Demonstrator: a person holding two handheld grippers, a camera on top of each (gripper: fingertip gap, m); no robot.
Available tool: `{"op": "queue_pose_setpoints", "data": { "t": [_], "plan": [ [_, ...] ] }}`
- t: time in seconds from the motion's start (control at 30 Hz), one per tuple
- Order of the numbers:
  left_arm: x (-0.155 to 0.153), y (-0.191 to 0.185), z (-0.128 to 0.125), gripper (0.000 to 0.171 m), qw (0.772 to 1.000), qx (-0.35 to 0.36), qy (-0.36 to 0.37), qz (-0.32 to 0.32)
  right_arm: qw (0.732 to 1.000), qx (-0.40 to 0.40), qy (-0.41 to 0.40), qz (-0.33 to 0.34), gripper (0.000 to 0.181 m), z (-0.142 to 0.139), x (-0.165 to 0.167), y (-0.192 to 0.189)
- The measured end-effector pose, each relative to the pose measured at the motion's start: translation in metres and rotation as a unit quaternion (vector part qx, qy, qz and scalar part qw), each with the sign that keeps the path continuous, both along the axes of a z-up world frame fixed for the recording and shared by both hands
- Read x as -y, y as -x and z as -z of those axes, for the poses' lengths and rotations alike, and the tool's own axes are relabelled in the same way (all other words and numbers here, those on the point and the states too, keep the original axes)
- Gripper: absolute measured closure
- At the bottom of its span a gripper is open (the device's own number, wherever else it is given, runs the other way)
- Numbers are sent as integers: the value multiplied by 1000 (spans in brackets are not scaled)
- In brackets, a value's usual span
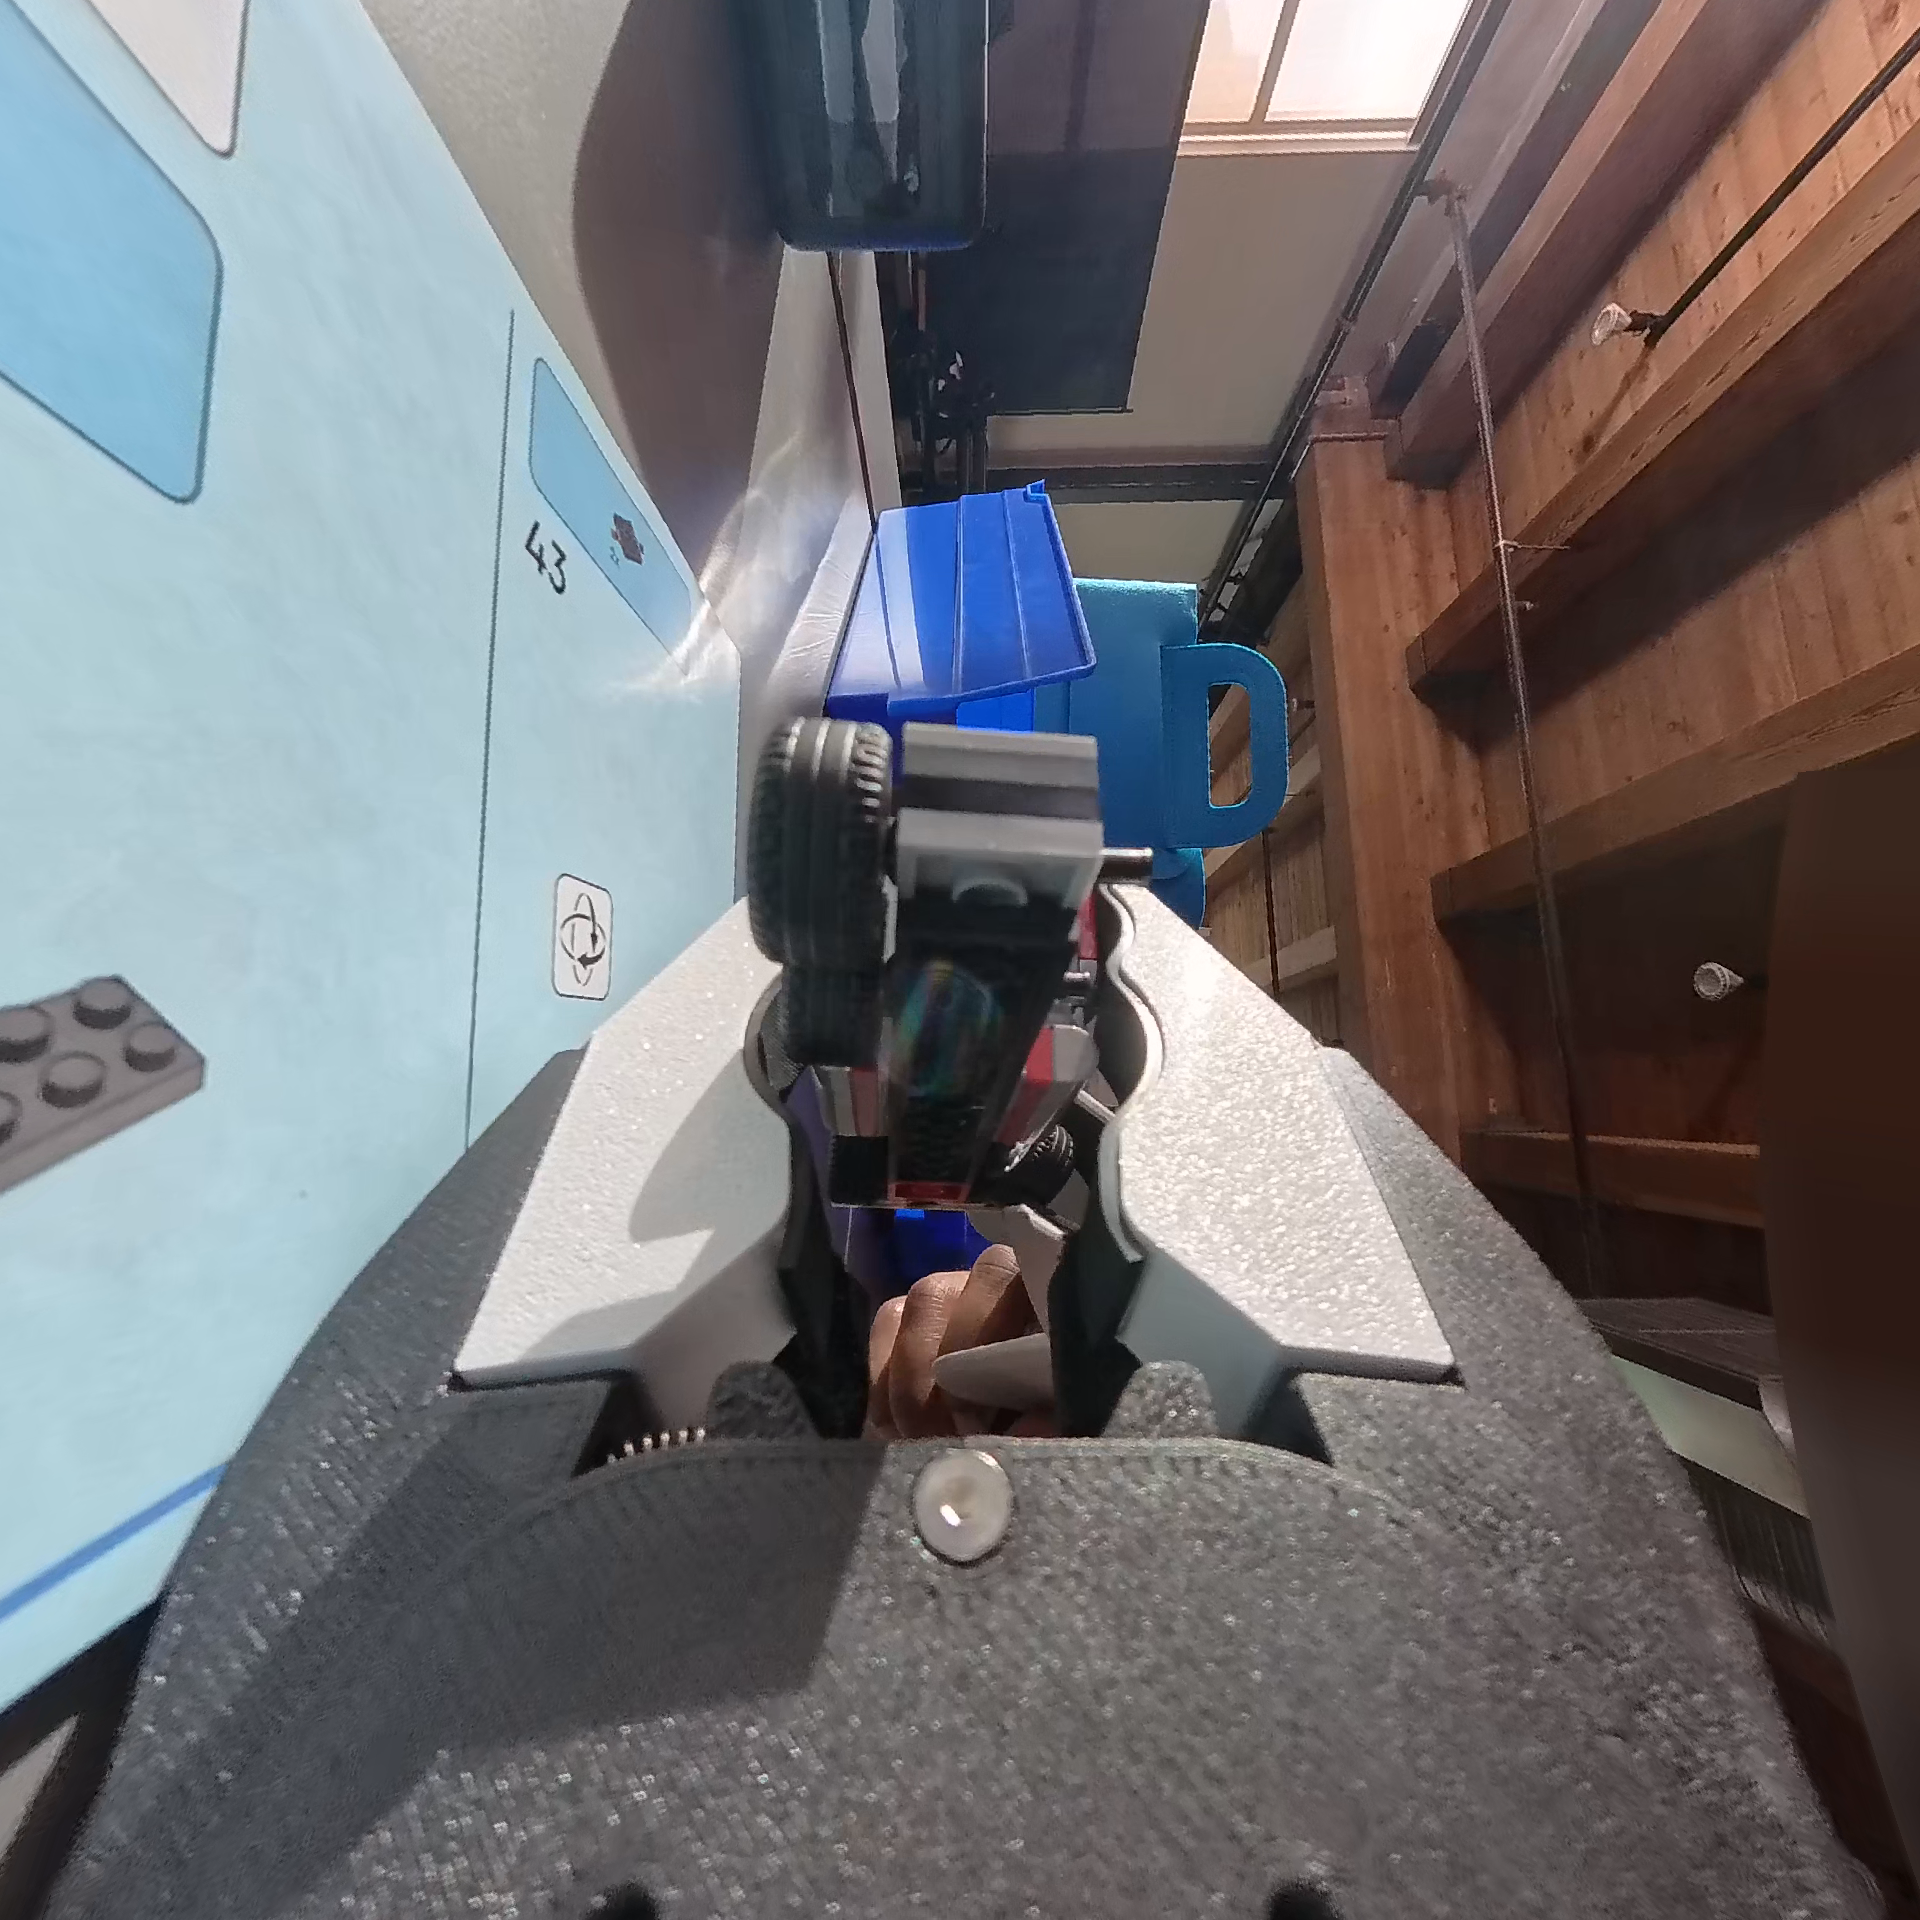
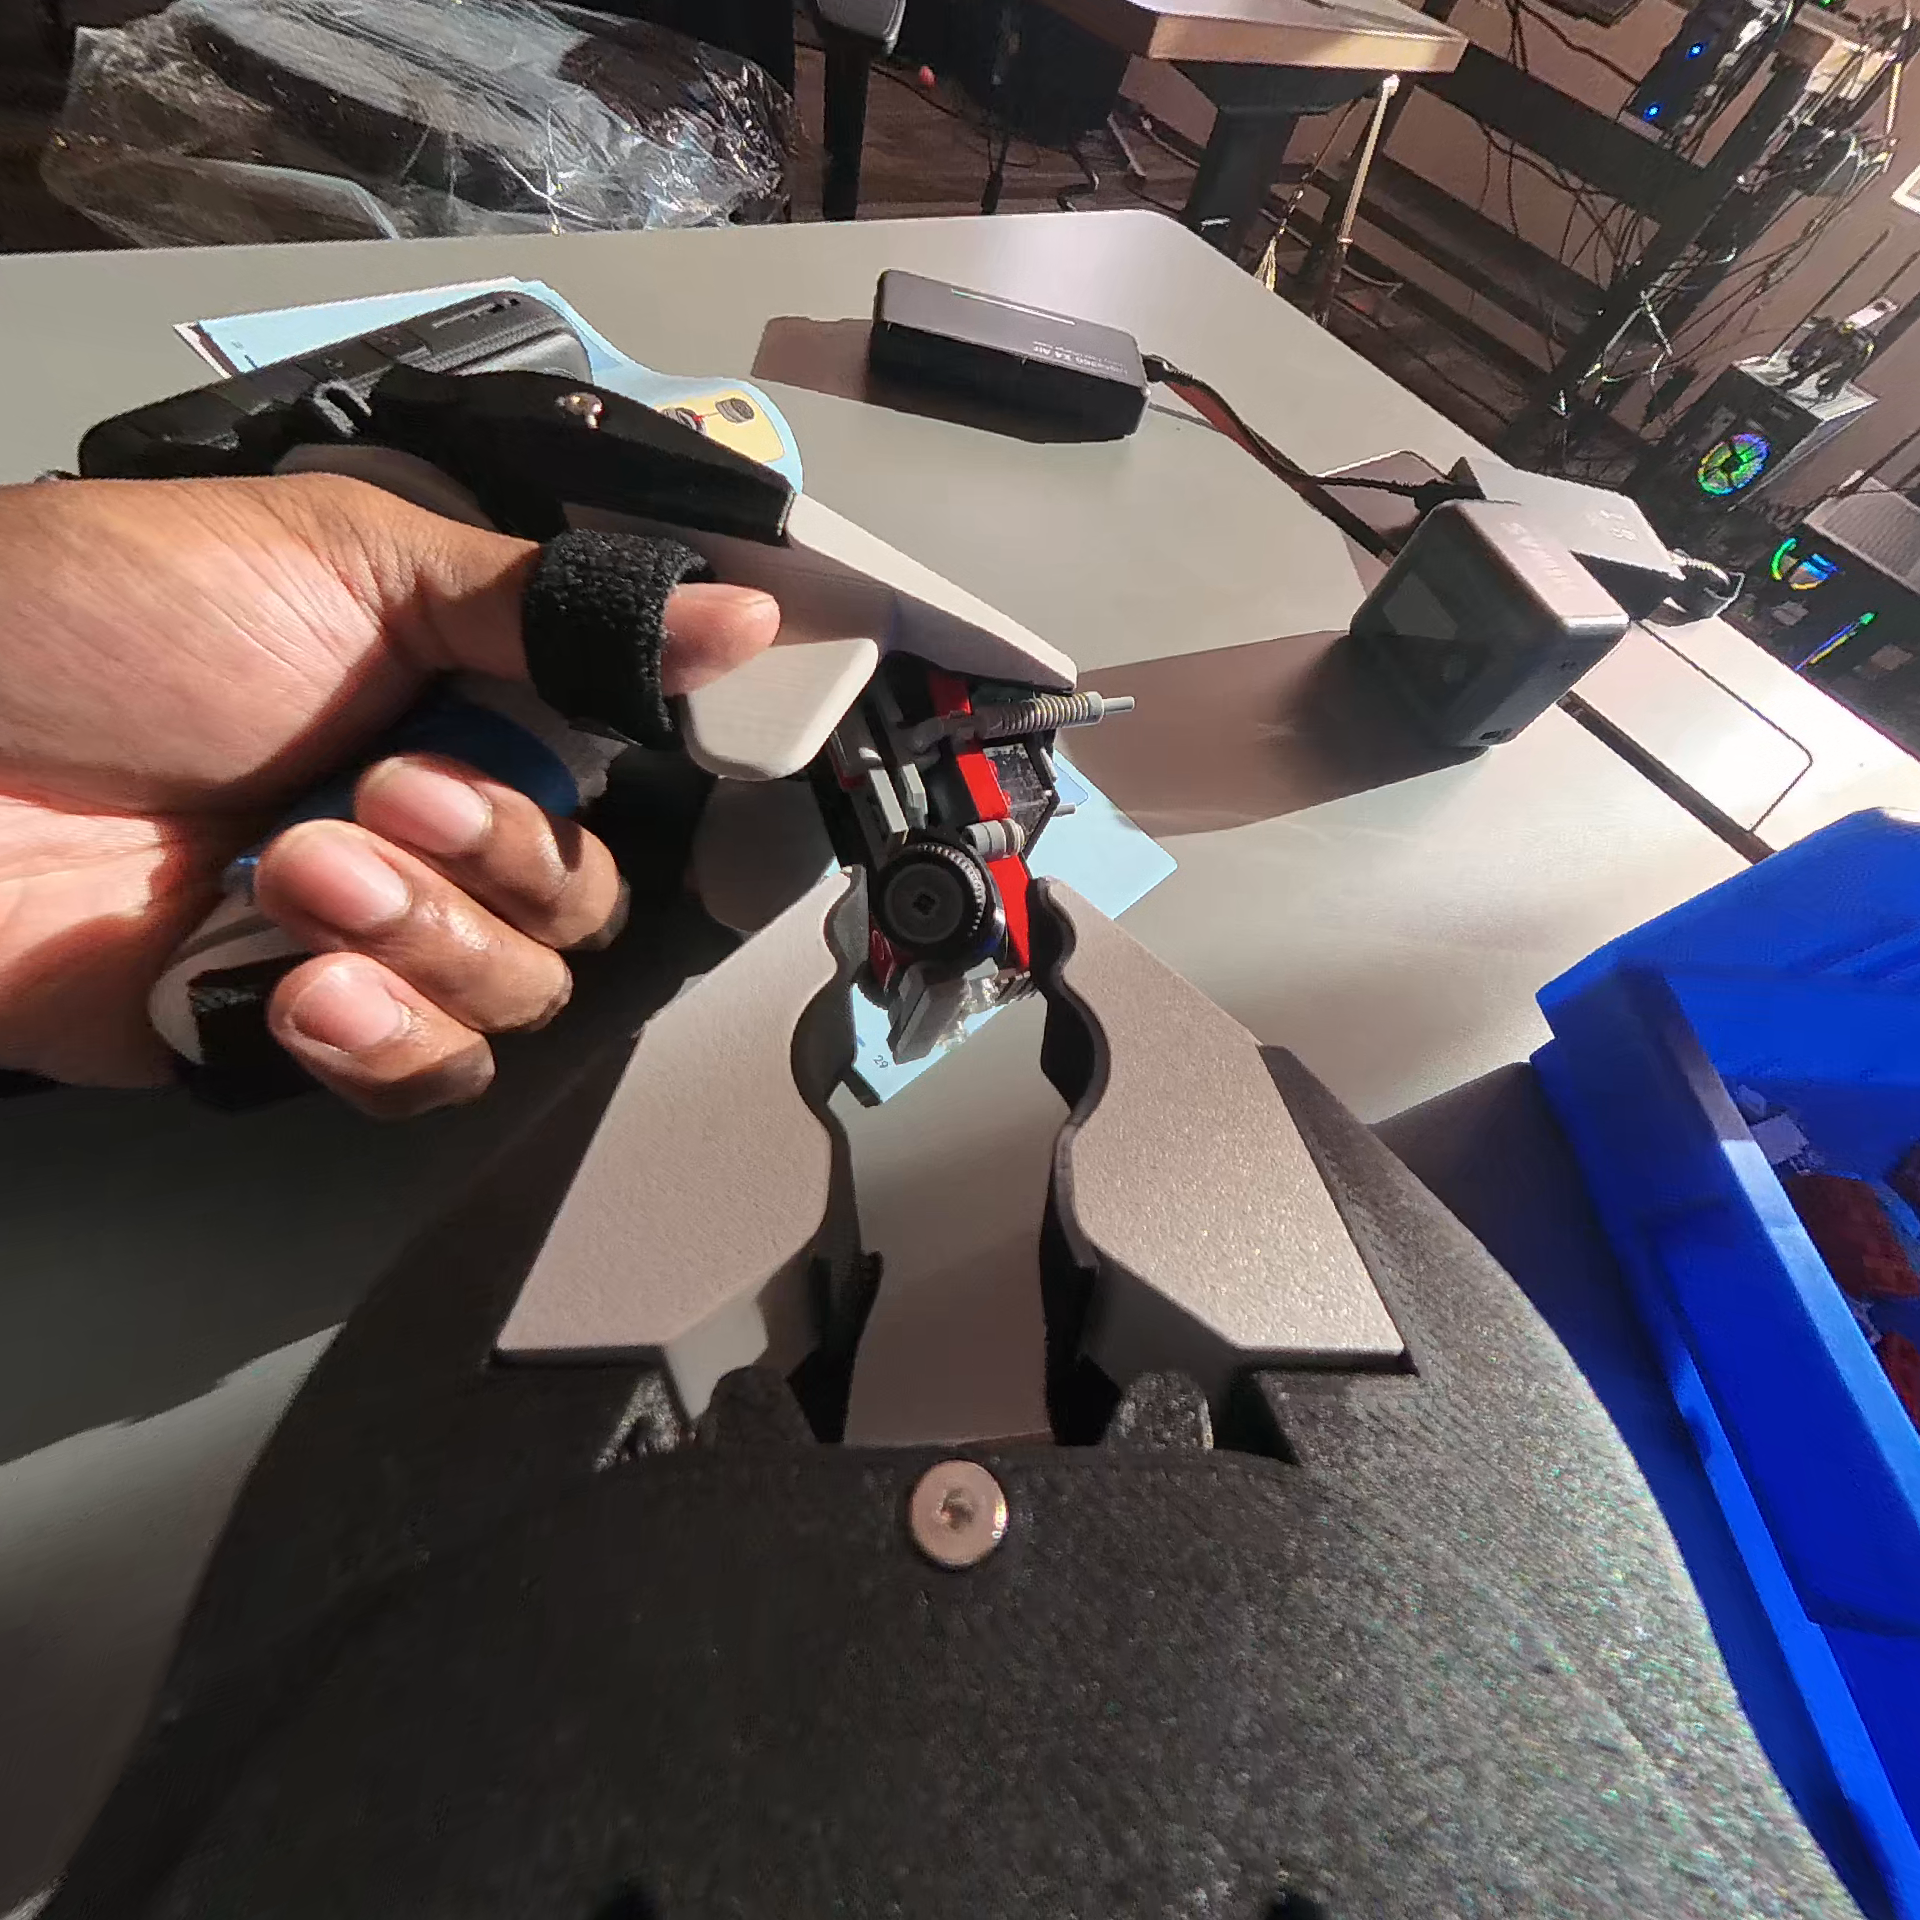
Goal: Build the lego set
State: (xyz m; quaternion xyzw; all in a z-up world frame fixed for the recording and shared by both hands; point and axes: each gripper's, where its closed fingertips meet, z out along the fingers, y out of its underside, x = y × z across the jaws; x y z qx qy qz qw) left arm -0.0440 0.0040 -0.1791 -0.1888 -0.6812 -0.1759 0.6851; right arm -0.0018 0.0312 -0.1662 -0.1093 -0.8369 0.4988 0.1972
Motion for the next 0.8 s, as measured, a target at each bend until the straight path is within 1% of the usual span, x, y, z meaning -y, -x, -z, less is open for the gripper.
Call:
{"op": "queue_pose_setpoints", "data": {
  "t": [0.23,0.37,0.47,0.6,0.67,0.7,0.73,0.77,0.8],
  "plan": [
    [0,0,0,119,1000,1,0,-1,1000,-11,4,-7,149,-4,-3,0],
    [-1,0,0,119,1000,1,1,0,999,-23,3,-22,155,-4,-2,-4],
    [-1,0,0,119,1000,1,-1,1,999,-24,1,-22,155,-3,-2,-3],
    [-1,0,0,118,1000,1,-4,0,999,-21,23,-14,153,-9,-3,-2],
    [0,0,-1,119,1000,0,-11,-2,998,22,56,8,149,-11,-8,3],
    [0,0,-2,119,1000,-1,-14,-3,994,66,84,19,146,-12,-11,5],
    [0,1,-2,119,1000,-2,-16,-3,985,123,120,32,143,-12,-15,6],
    [0,0,-3,118,1000,-3,-18,-3,968,188,159,45,139,-10,-18,7],
    [0,0,-4,119,1000,-5,-20,-2,945,255,197,54,133,-8,-20,7]
  ]
}}
